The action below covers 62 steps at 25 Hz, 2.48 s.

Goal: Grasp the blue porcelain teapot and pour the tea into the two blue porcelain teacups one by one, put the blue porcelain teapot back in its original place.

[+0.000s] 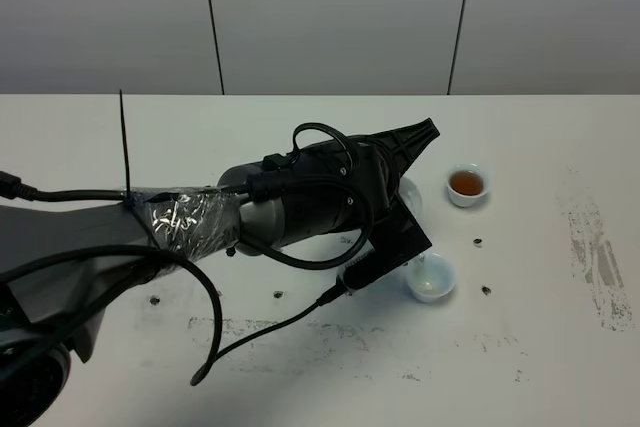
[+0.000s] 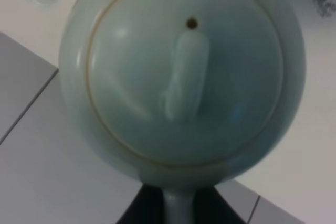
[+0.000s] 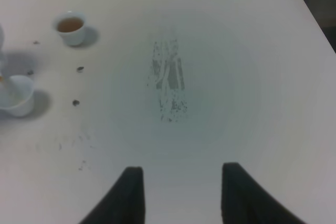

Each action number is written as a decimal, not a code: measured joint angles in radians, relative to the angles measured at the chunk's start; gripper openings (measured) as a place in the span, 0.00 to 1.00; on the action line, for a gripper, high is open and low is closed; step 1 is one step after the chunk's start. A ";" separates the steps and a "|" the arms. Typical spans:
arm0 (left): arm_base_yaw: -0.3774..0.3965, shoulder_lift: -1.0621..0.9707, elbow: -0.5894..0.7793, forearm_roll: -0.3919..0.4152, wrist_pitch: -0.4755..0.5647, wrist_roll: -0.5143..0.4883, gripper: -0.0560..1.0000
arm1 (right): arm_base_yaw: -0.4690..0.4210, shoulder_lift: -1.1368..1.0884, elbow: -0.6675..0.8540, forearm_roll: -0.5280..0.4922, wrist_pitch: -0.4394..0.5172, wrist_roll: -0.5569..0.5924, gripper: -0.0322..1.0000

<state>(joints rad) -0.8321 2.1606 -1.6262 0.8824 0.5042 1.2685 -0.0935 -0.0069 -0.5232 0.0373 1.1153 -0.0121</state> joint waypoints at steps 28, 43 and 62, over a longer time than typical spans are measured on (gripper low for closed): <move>-0.035 0.000 0.000 0.174 -0.024 -0.006 0.16 | 0.000 0.000 0.000 0.000 0.000 0.000 0.38; -0.049 0.000 0.000 0.252 -0.026 -0.049 0.16 | 0.000 0.000 0.000 0.000 0.000 0.000 0.38; -0.064 0.005 0.003 0.294 -0.033 -0.052 0.16 | 0.000 0.000 0.000 0.000 0.000 0.000 0.38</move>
<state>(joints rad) -0.8966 2.1658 -1.6232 1.1767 0.4714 1.2169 -0.0935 -0.0069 -0.5232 0.0373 1.1153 -0.0121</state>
